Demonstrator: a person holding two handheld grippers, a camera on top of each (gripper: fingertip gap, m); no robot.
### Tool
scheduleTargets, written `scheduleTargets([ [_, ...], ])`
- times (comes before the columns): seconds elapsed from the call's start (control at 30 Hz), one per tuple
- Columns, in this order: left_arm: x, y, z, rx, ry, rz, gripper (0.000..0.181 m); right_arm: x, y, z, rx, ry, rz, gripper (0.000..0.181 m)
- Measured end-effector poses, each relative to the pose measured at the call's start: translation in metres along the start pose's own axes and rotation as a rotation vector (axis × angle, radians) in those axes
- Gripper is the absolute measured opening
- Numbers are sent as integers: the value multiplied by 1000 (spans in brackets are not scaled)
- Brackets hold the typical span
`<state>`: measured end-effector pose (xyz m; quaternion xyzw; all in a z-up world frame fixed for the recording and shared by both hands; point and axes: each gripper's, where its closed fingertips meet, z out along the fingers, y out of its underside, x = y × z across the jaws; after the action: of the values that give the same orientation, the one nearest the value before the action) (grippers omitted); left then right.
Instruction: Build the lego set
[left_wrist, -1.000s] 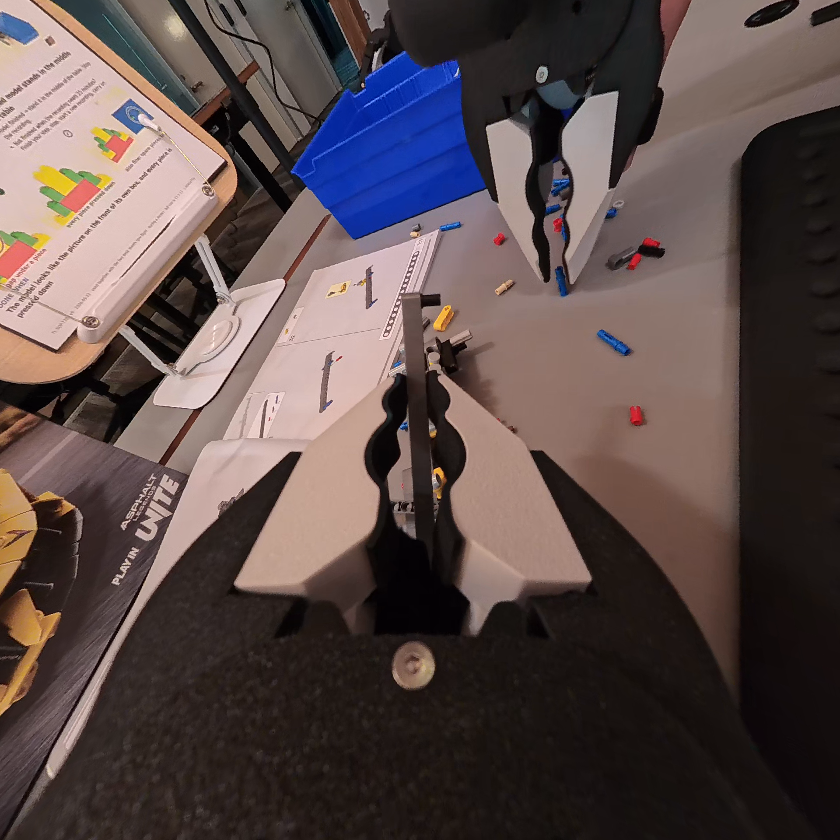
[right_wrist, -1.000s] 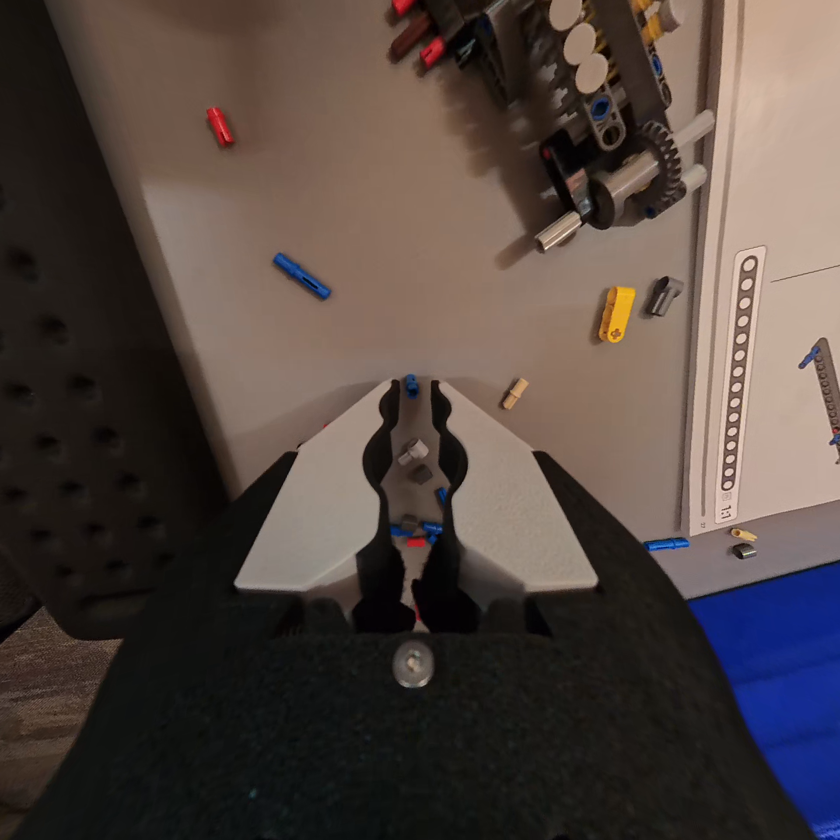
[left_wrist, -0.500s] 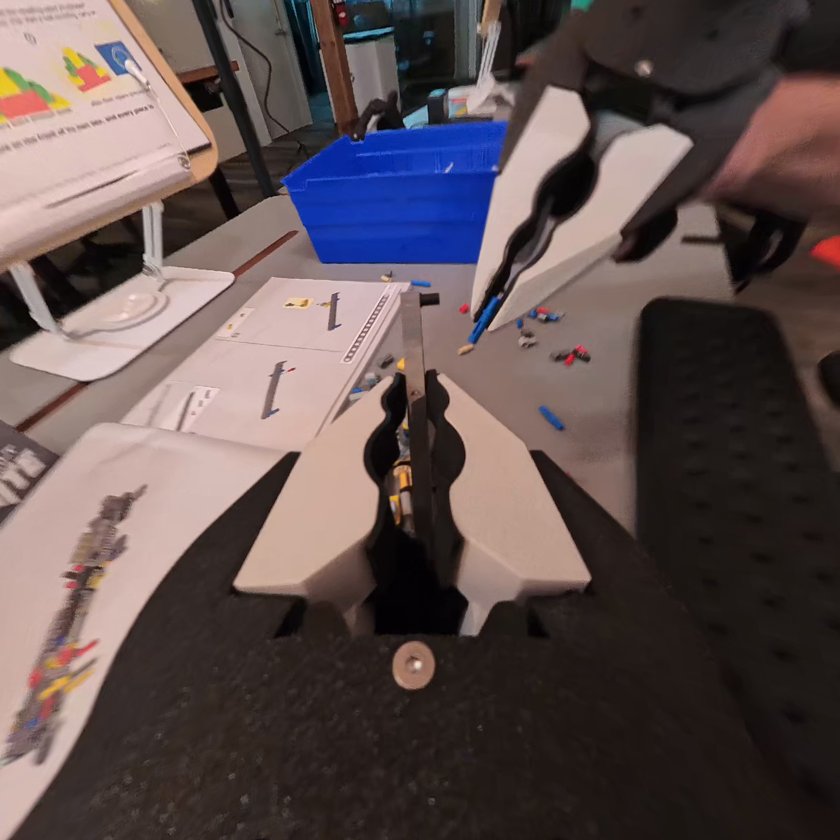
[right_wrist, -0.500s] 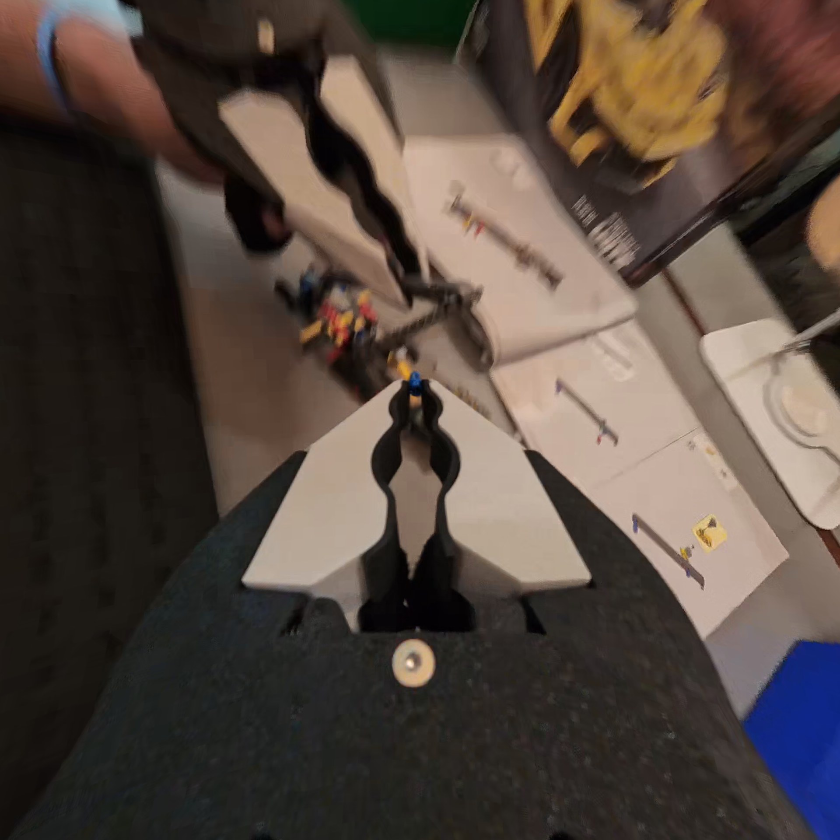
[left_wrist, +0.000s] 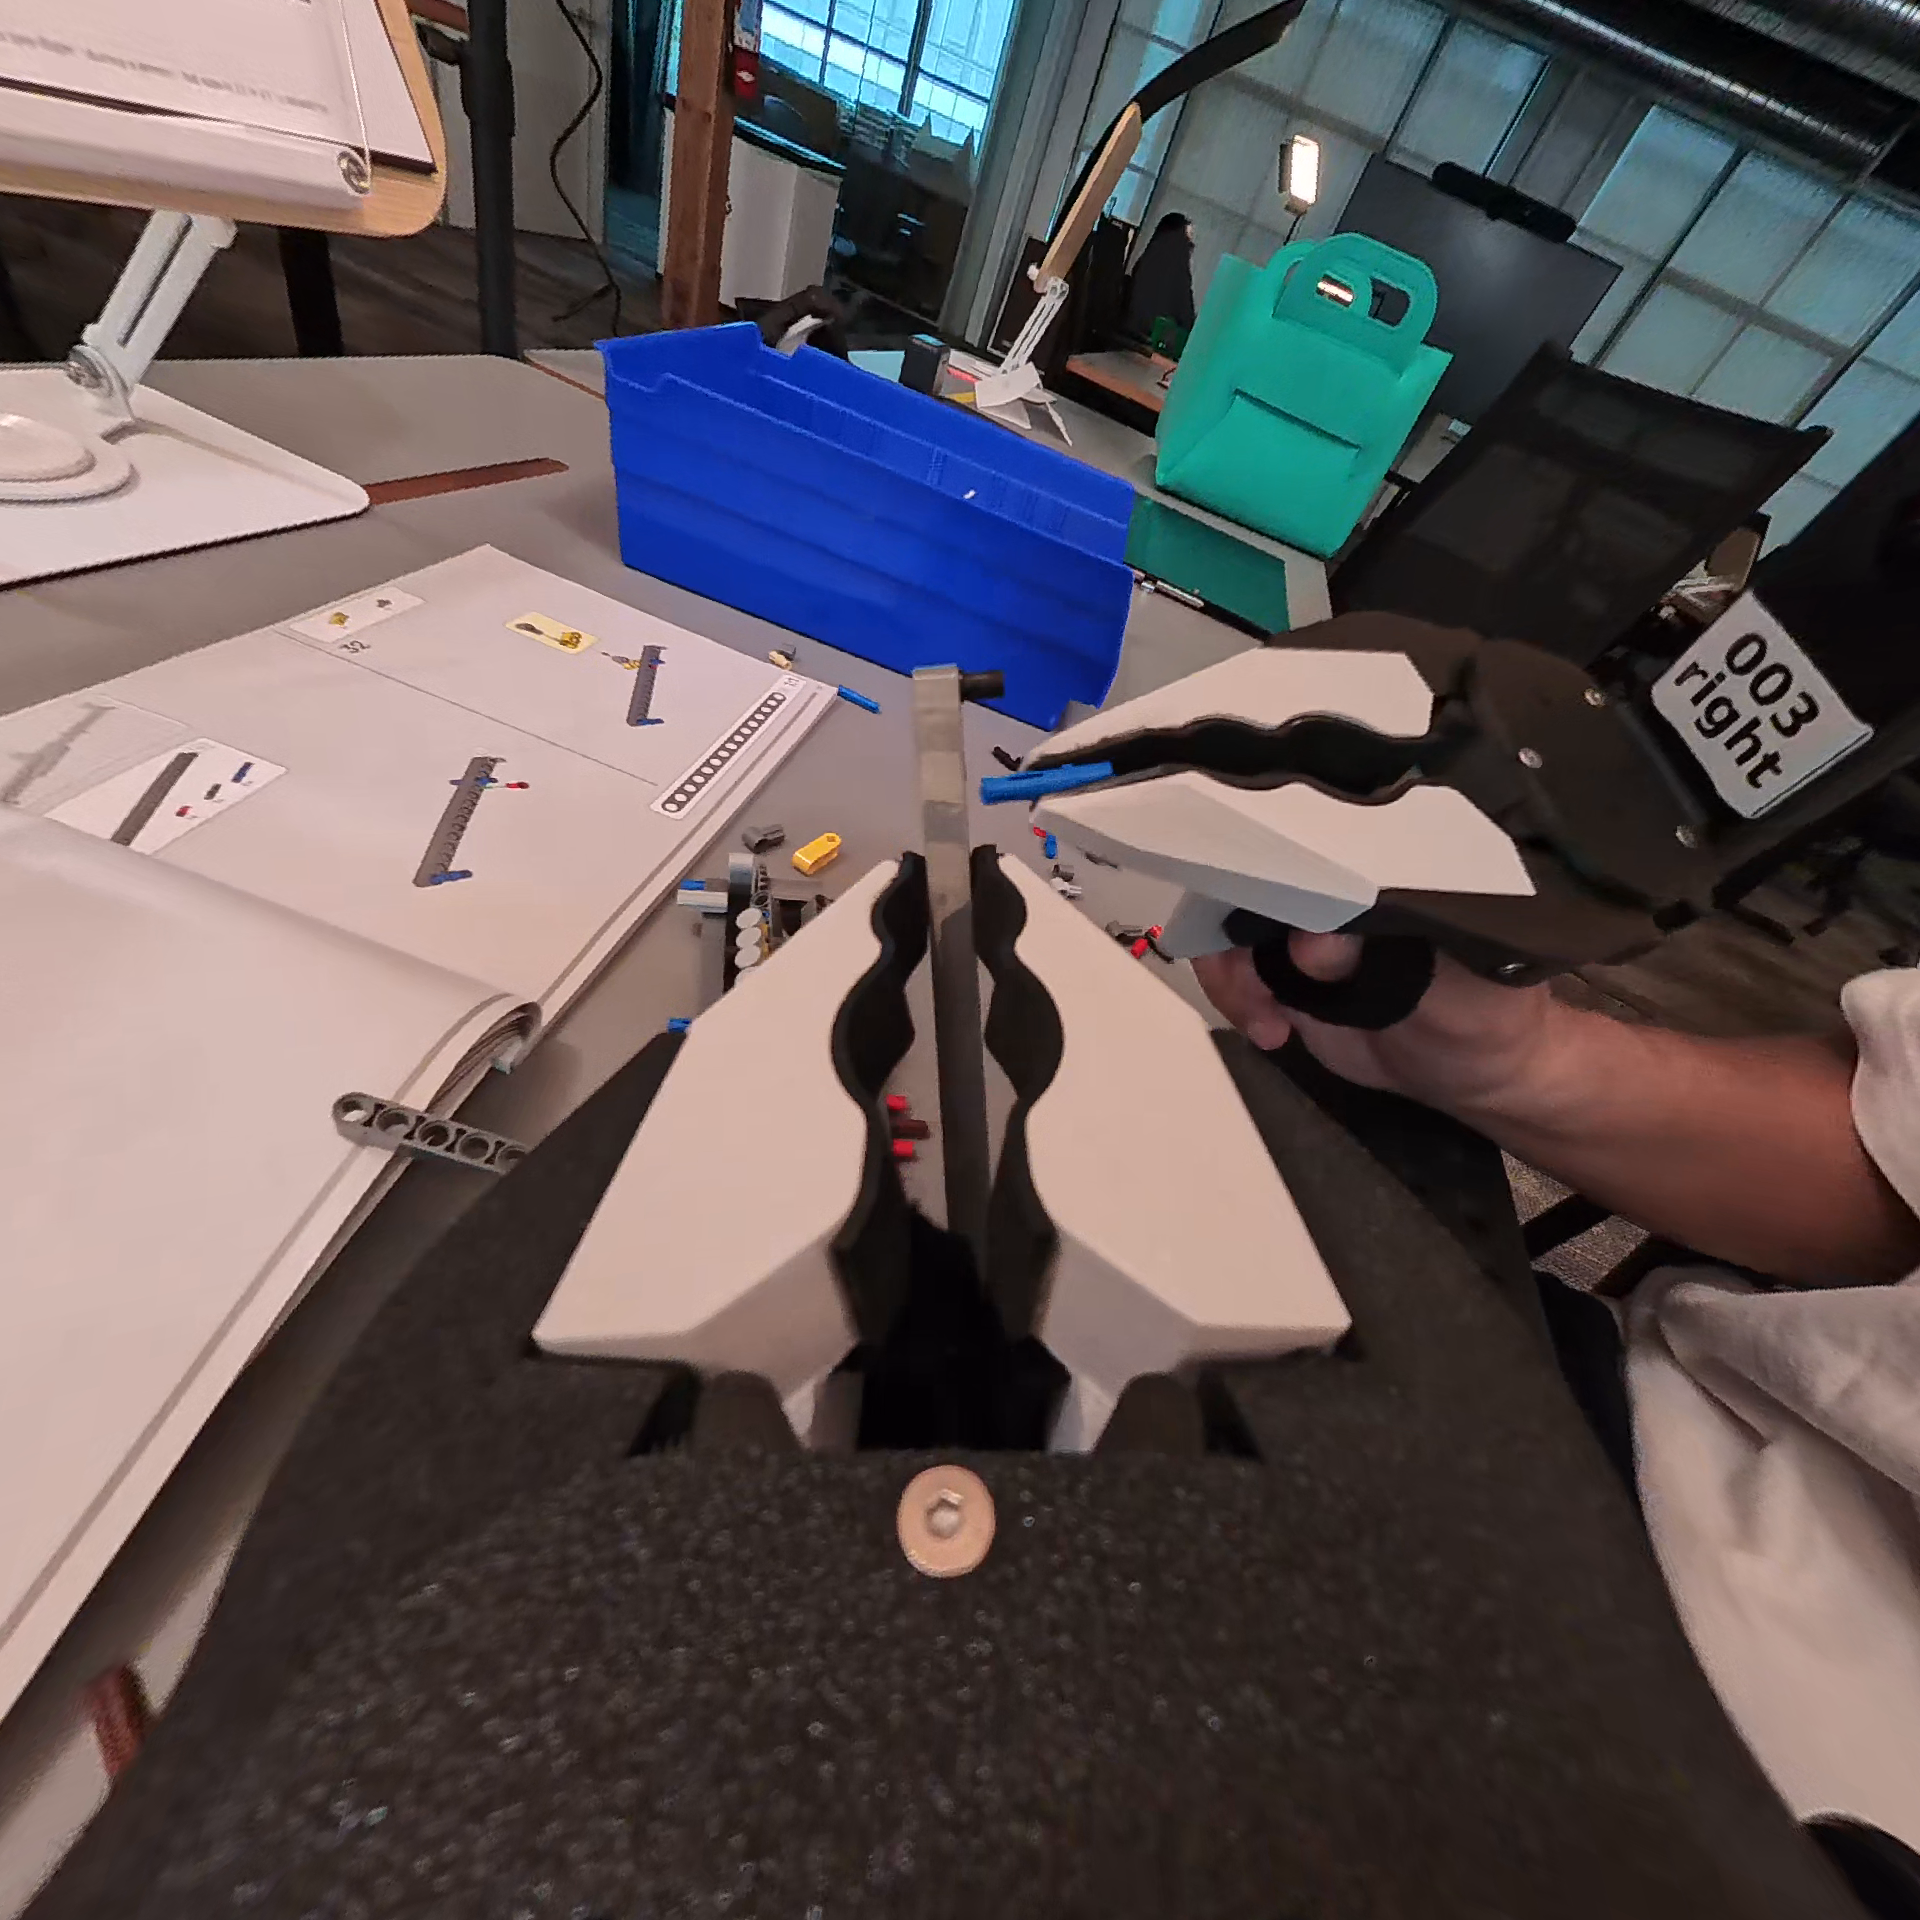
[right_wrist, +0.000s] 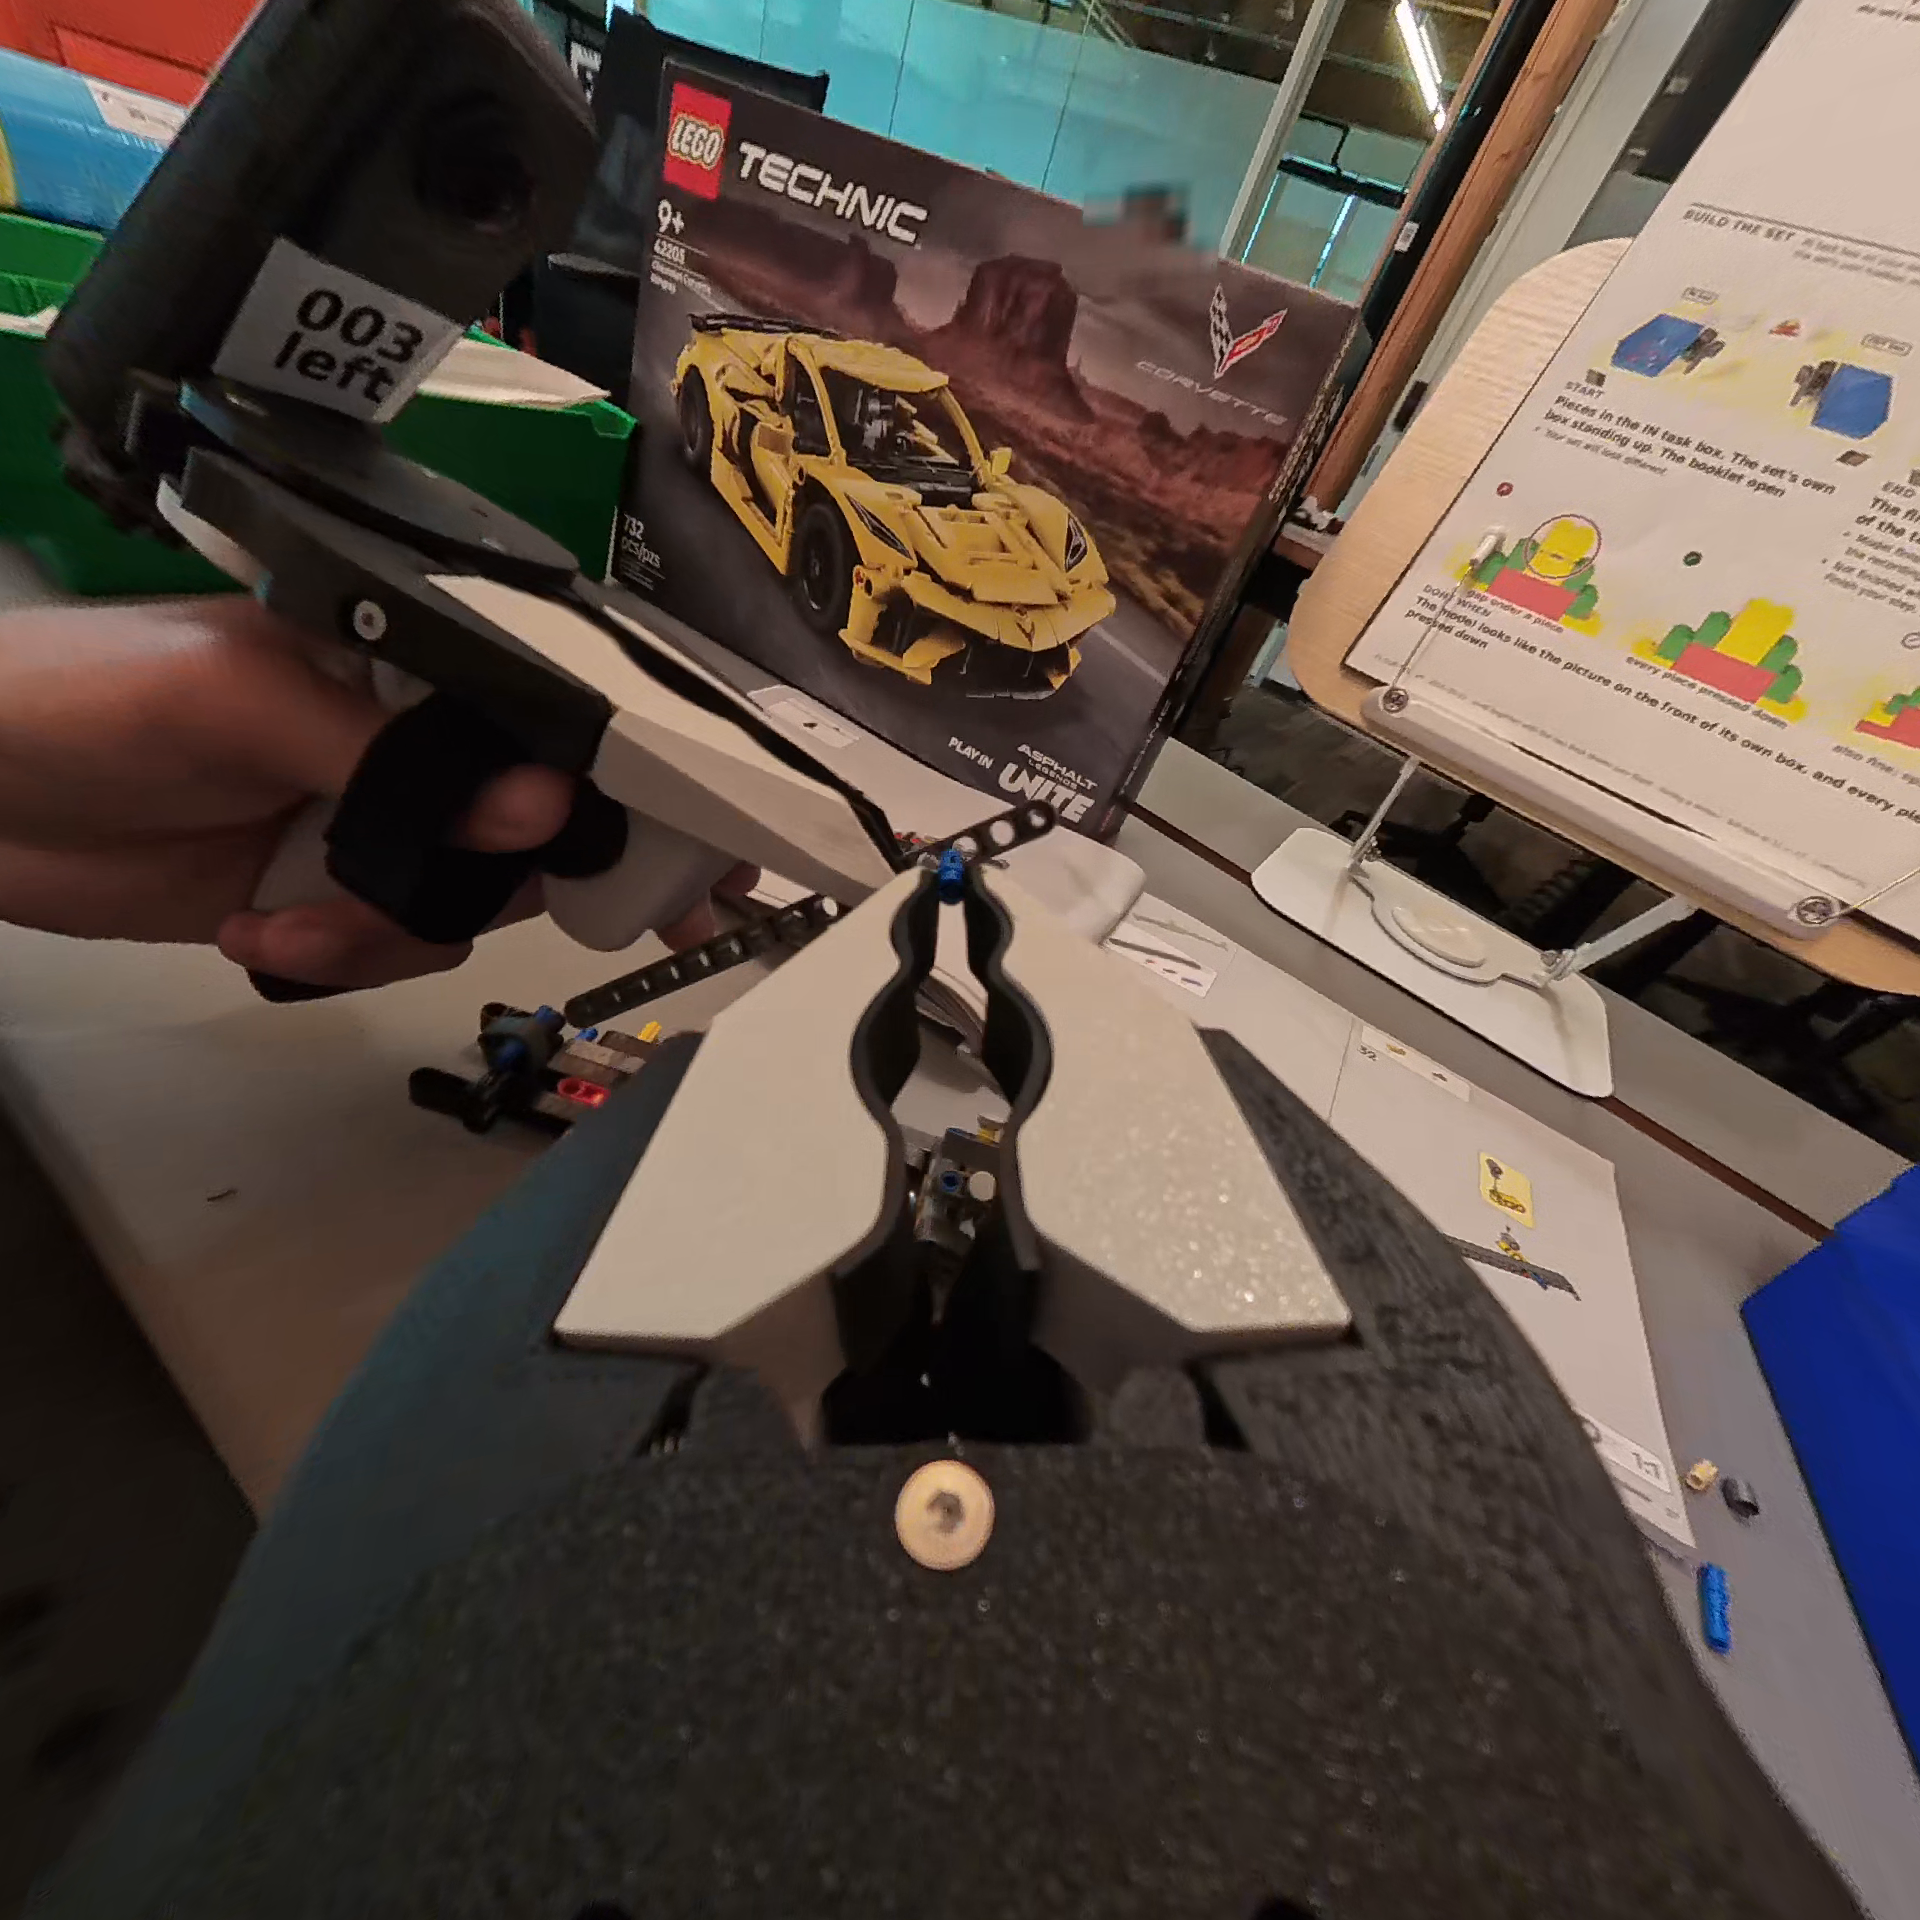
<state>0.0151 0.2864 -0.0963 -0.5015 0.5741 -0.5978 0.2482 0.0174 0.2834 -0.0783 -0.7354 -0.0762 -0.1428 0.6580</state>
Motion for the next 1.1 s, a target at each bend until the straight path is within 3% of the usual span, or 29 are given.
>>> scheduleTargets([
  [0.77,-3,10,4,-49,-26,28,7,-4,13,4,-45,17,-61,4],
  [0.9,-5,10,4,-60,-70,106,7,-4,16,5,-62,24,-75,4],
  [1.1,-11,9,3,-88,-256,420,7,-4,17,5,-63,12,-25,4],
])
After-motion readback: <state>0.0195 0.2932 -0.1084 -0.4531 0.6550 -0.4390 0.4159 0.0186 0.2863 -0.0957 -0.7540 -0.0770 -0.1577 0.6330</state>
